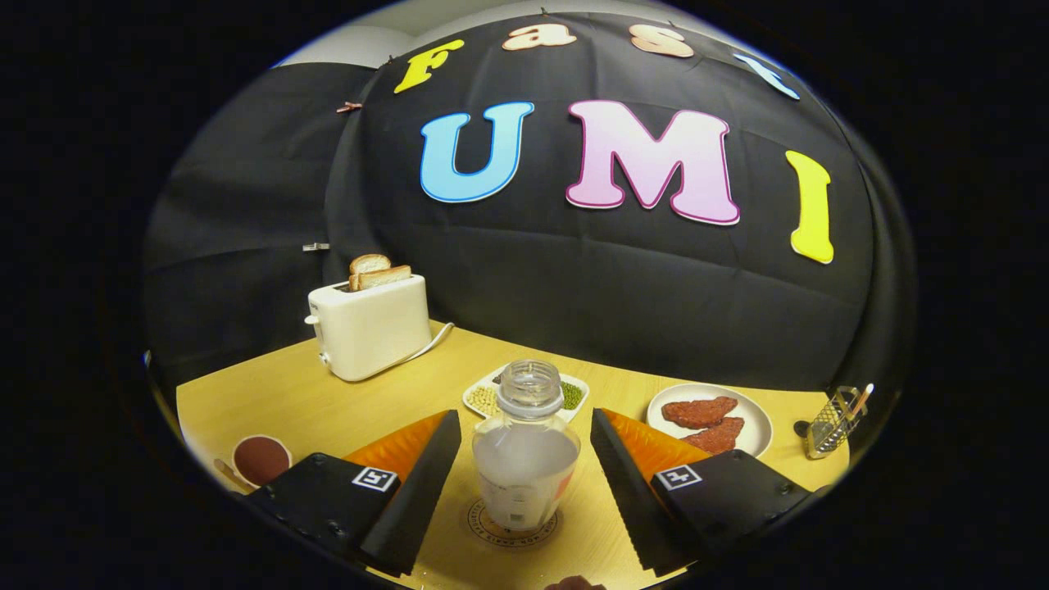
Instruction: Take the bottle from table, then pour the juice into the cup, finally place the bottle on the coaster
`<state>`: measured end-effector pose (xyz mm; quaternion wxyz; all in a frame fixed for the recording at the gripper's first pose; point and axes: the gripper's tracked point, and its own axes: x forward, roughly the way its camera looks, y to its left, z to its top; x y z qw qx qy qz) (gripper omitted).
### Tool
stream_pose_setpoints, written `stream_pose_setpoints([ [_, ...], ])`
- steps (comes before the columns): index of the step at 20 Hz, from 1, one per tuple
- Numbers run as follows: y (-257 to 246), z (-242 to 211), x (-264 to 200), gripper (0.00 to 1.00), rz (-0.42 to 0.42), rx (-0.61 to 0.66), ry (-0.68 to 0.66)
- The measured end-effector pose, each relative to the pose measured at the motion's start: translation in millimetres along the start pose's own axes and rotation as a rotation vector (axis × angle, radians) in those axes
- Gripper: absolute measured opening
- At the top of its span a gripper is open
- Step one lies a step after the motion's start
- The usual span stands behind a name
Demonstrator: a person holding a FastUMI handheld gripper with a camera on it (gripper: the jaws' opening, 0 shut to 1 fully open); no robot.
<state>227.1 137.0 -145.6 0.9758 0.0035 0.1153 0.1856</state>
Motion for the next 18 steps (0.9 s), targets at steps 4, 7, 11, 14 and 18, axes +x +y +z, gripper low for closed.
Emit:
stream_pose_setpoints([
  [4,2,38,-42,0.98,-0.029,-0.079,-0.067],
  [7,8,72,-79,0.98,-0.068,-0.064,-0.106],
  [11,11,114,-125,0.97,-0.133,-0.1,-0.136],
  [14,4,135,-157,0.97,-0.218,-0.035,-0.122],
  [18,-23,156,-216,0.97,-0.402,0.01,-0.142],
])
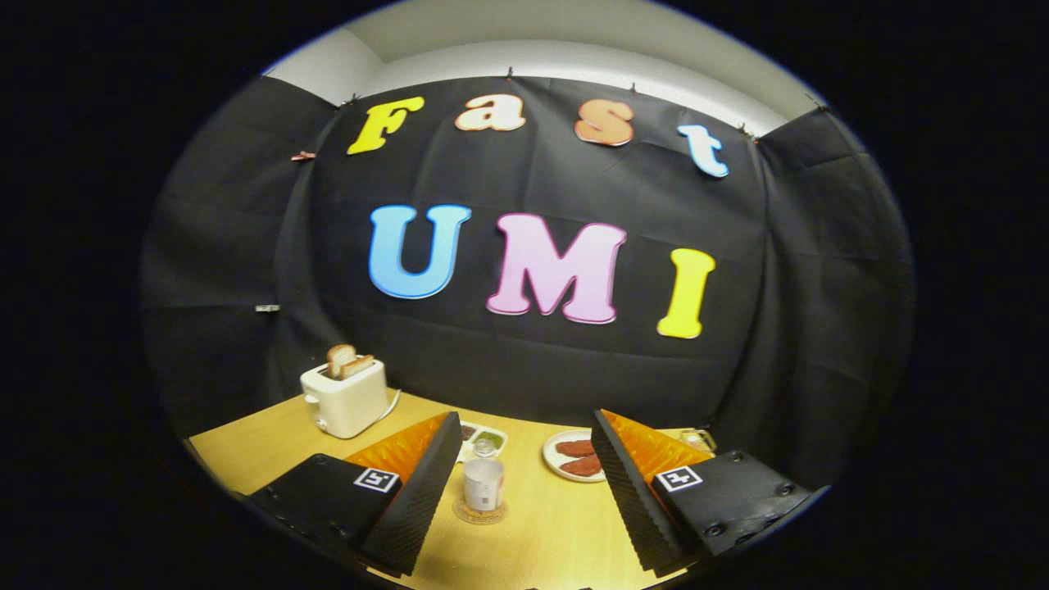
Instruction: Take the bottle from table, then pour the juice into the cup, finally place the bottle on the coaster
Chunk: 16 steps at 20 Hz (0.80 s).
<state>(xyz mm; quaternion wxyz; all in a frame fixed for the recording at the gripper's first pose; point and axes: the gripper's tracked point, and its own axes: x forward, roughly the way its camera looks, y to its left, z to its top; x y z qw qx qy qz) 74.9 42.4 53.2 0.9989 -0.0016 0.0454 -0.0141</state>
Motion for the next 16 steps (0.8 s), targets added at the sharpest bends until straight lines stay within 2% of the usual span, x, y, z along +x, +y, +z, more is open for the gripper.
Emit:
stream_pose_setpoints([
  [2,-20,-3,-25,0.97,-0.067,0.029,0.059],
  [5,-51,7,-62,0.97,-0.171,0.058,0.076],
  [9,-80,12,-89,0.97,-0.24,0.026,0.073],
  [13,-90,9,-91,0.97,-0.207,0.02,0.054],
  [16,-97,7,-87,0.97,-0.14,0.044,0.032],
])
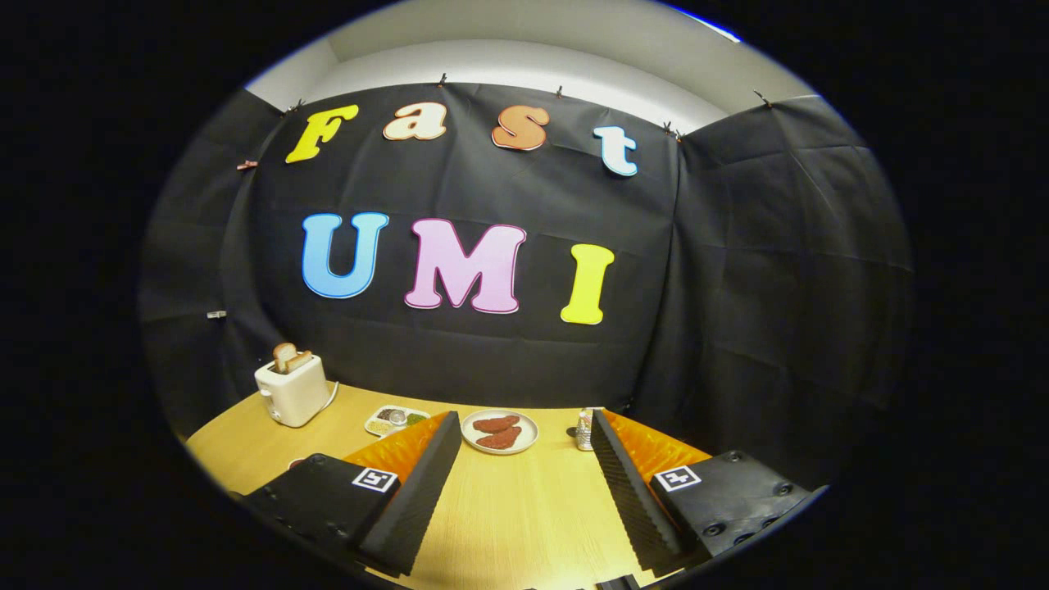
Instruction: Take the bottle from table, then pour the juice into the cup, finally place the bottle on the coaster
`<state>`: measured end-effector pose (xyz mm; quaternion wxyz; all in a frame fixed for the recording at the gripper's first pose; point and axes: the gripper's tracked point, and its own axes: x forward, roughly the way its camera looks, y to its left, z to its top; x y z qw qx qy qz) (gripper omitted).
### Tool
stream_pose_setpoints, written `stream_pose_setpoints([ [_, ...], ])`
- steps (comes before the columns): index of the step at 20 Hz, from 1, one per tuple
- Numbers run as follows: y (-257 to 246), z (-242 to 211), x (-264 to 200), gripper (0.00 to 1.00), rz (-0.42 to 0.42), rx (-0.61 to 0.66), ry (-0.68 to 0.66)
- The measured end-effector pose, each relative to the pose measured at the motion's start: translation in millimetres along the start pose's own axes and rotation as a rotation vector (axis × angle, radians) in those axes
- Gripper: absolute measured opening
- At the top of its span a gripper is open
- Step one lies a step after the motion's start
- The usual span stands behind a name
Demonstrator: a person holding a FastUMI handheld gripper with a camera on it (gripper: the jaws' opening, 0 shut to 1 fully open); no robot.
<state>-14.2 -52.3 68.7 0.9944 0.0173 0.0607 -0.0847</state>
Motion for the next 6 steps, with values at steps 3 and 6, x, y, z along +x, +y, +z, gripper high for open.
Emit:
stream_pose_setpoints([
  [3,-5,-16,6,0.97,0.065,0.033,0.003],
  [6,-5,-36,5,0.97,0.141,0.052,0.011],
])
